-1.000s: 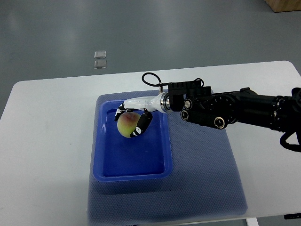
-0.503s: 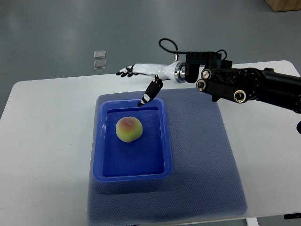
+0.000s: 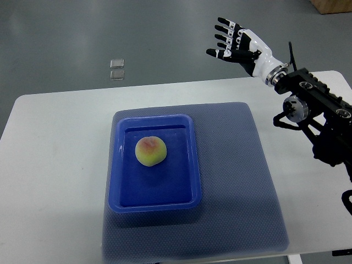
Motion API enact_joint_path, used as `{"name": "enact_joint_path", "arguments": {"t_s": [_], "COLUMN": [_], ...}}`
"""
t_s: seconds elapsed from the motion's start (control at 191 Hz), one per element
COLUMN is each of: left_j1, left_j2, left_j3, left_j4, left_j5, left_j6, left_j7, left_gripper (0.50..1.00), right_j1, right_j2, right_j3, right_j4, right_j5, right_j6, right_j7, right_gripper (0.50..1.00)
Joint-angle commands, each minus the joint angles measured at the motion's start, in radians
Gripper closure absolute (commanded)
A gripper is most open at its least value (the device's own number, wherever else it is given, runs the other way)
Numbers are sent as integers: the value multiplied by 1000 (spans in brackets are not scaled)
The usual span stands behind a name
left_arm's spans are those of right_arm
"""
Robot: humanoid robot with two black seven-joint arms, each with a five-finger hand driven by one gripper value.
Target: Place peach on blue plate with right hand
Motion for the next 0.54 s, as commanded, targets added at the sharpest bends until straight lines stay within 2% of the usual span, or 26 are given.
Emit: {"name": "enact_joint_path", "arguments": {"t_s": [0.0,0.126,0.251,0.33,0.377,0.382,0.435,0.534], "left_j1": [0,0,0,0,0,0,0,0], "left_j2": [0,0,0,0,0,0,0,0], "left_j3": [0,0,0,-2,-2,-3,-3,-3], "left_j4": [-1,-2,-1,-1,-1,-1,-1,-1], "left_j5": [0,1,1,1,1,1,0,0], "left_j6": [0,-2,-2,-2,-2,-2,-2,-2], "left_j7": [8,9,8,9,9,8,8,9], "left_gripper": [500,500,500,500,500,500,500,500], "right_j1": [-66,-116,-139,-173,-173,-185,-194,-199], "right_j2": [39,62,82,118,118,118,116,118], "right_j3": [66,75,75,77,77,77,78,78], "right_j4": [-11,-11,-11,-10,-10,-11,-11,-11], "right_j5": [175,300,323,334,334,334,334,334], "right_j6": [3,8,8,49,49,89,129,143], "right_j7": [1,3,3,40,40,58,70,83], "right_gripper": [570,570,570,570,570,570,570,570]}}
